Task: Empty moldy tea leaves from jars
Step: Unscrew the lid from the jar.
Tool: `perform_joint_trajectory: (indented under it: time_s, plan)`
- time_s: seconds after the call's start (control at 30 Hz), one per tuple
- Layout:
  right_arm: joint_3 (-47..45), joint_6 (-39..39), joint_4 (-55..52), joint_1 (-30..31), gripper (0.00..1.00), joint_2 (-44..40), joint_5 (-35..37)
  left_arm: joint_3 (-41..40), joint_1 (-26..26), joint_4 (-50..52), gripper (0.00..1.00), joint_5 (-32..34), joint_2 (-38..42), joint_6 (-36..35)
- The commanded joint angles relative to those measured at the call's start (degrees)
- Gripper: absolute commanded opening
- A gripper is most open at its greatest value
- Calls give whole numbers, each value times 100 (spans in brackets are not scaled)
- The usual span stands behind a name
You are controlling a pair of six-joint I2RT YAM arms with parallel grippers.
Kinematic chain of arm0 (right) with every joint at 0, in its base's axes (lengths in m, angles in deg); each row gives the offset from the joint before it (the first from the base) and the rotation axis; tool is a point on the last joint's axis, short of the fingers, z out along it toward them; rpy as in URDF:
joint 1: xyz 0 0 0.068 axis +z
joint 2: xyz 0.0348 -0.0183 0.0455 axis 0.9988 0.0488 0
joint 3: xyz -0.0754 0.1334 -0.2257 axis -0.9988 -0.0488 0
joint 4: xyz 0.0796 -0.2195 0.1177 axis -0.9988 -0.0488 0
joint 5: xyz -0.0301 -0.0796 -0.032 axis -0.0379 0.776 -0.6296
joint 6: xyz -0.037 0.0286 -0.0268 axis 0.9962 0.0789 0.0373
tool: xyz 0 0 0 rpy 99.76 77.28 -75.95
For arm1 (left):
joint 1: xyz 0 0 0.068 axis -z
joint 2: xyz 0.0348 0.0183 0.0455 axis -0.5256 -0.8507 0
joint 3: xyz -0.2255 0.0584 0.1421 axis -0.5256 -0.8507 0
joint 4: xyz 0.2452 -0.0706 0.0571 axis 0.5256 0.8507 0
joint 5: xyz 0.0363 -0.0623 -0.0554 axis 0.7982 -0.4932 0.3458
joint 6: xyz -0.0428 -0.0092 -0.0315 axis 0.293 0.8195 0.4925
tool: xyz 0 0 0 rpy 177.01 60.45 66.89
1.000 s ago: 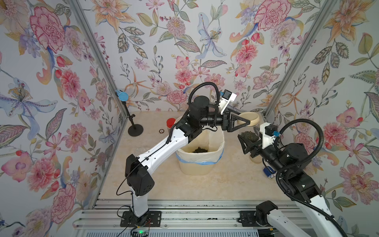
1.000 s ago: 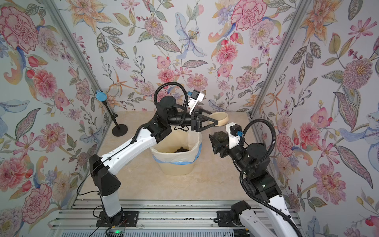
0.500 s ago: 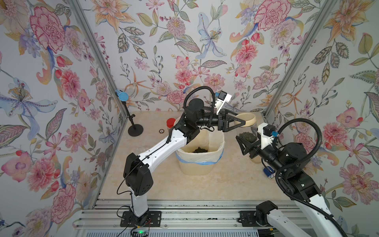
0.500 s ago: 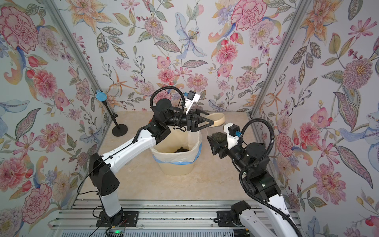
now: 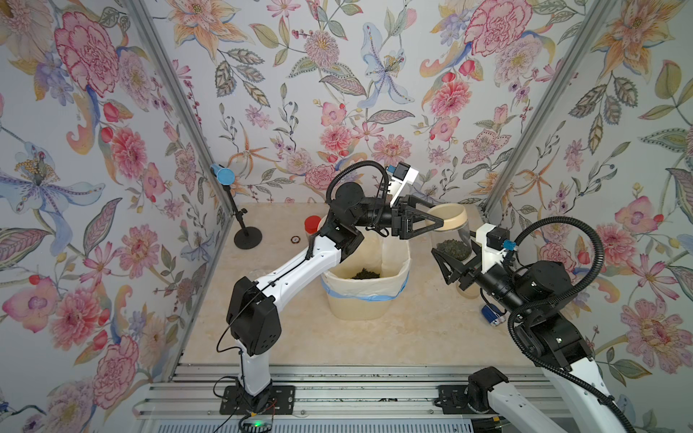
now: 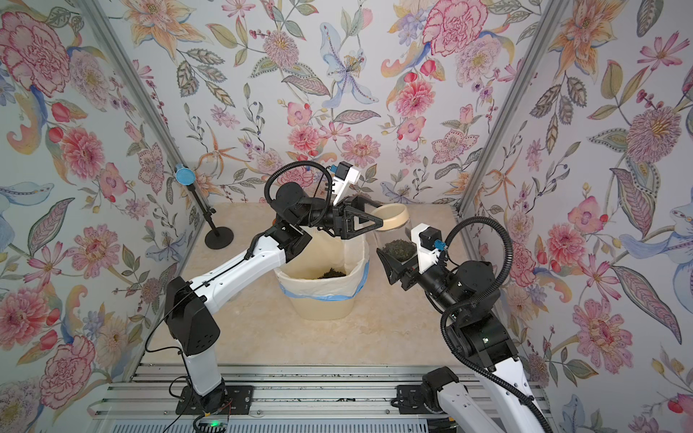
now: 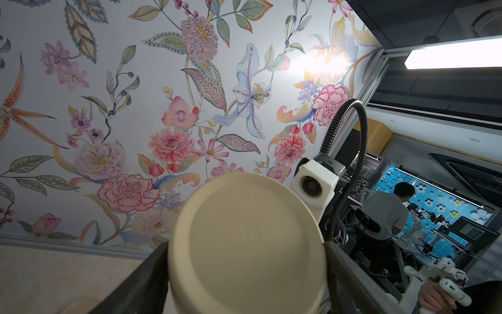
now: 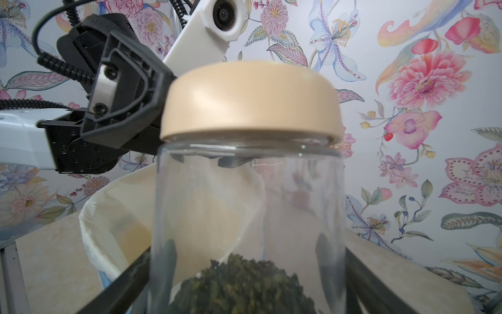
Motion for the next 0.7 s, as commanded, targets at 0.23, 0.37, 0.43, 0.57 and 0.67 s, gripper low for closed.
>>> perform_joint_trajectory:
  time_s: [0.23, 0.37, 0.43, 0.57, 0.67]
  plan:
    - [251, 528, 44, 62, 48, -19, 418, 121, 82, 1148, 75, 234, 61, -435]
    - [233, 642, 77, 61, 48, 40, 786, 388, 113, 2640, 76, 904, 173, -1236]
    - [218, 712, 123, 63, 48, 77, 931, 487, 155, 3037, 77, 1144, 216, -1435]
    - [172, 836, 277, 61, 48, 162, 1123, 516, 197, 3332, 77, 1555, 321, -1466]
    - [146, 952, 356, 65, 47, 206, 1245, 605, 191, 3676, 77, 1945, 387, -1590]
